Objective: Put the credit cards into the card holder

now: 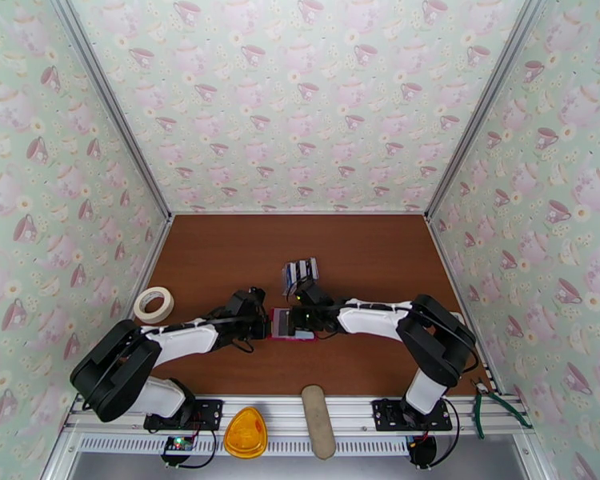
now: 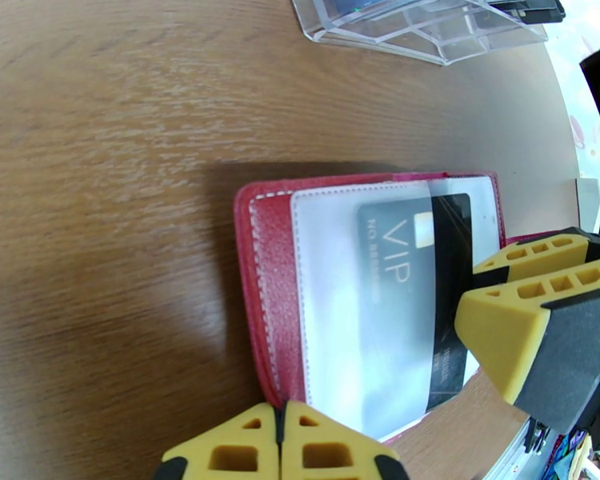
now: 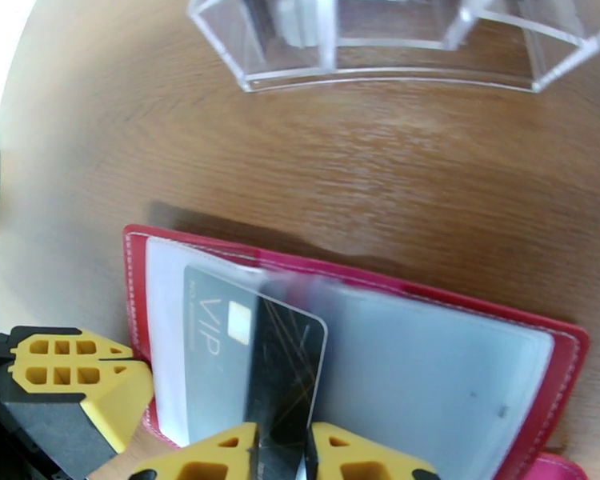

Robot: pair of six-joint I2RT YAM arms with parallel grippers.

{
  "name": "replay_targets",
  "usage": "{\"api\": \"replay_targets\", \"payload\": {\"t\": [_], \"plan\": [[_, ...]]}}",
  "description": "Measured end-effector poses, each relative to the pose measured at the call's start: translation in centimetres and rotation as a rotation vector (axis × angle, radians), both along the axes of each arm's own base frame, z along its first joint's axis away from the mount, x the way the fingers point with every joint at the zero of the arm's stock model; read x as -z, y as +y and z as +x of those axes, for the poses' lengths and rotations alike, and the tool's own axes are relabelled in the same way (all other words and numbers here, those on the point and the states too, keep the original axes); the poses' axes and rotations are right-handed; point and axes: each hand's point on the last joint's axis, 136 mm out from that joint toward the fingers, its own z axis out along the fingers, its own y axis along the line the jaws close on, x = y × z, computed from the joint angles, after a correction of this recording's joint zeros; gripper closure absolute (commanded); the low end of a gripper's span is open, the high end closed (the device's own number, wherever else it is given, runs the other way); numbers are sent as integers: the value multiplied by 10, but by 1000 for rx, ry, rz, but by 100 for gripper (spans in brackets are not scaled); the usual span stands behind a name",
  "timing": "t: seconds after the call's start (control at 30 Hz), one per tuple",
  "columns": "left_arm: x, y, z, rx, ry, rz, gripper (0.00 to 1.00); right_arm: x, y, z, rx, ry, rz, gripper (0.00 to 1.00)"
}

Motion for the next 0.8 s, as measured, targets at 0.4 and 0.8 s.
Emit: {"api": "replay_targets", "payload": {"t": [0.4, 0.8], "plan": [[0, -2, 1, 4, -6, -4, 95, -1, 11, -2, -21, -3, 4, 77], [0, -3, 2, 5, -4, -4, 94, 0, 14, -1, -23, -2, 3, 76]]}}
